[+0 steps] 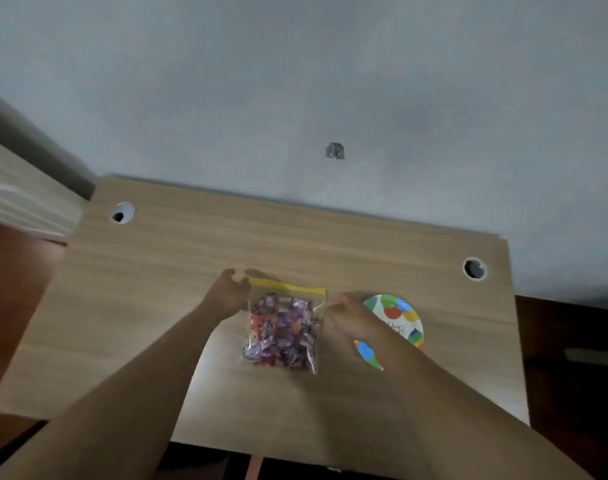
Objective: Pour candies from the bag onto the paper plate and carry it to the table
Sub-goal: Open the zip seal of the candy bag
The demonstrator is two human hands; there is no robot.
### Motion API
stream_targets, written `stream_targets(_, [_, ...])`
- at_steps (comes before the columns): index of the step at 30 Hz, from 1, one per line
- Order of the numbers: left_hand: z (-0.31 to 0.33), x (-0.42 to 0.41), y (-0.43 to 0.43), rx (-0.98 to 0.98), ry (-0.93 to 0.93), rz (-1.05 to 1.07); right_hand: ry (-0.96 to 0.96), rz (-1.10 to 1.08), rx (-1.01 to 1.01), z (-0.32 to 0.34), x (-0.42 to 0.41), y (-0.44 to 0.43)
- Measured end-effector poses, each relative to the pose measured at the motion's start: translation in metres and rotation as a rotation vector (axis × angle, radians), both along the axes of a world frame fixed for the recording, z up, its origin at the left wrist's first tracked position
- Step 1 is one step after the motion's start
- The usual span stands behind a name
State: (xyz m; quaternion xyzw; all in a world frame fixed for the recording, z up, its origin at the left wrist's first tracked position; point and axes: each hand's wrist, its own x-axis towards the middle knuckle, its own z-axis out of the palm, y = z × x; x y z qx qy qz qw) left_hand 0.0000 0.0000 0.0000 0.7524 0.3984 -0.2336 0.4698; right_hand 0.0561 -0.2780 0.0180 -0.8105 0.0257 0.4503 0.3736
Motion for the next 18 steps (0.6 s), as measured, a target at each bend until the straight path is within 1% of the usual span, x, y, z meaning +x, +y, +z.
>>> stream_targets(2, [-0.01, 0.002, 0.003, -0.02, 0.035, 0.091, 0.012, -0.022, -0.007, -0.012, -0.001, 0.009])
stream_targets(4, [-0.024, -0.001, 0.003, -0.115, 0.007, 0.123, 0.02, -0.046, -0.022, -0.021, -0.005, 0.013])
stream_targets(6, [-0.031, -0.001, 0.003, -0.191, -0.01, 0.234, 0.081, -0.103, -0.031, -0.027, -0.006, 0.016])
stream_targets(9, [-0.033, 0.003, 0.003, -0.237, -0.034, 0.358, 0.119, -0.158, -0.037, -0.029, -0.005, 0.018])
stream_targets(11, [-0.033, 0.003, 0.003, -0.287, -0.045, 0.38, 0.127, -0.18, -0.03, -0.032, -0.005, 0.015])
stream_targets(13, [-0.034, 0.002, 0.003, -0.291, -0.053, 0.309, 0.127, -0.175, -0.046, -0.032, -0.003, 0.011])
stream_targets(15, [-0.031, 0.001, 0.002, -0.283, -0.075, 0.224, 0.095, -0.121, -0.076, -0.028, -0.002, 0.006])
stream_targets(16, [-0.025, 0.001, -0.001, -0.28, -0.093, 0.184, 0.066, -0.081, -0.093, -0.027, -0.001, 0.003])
stream_targets(18, [-0.013, -0.001, -0.006, -0.279, -0.149, 0.134, -0.063, 0.009, -0.12, -0.018, 0.002, -0.002])
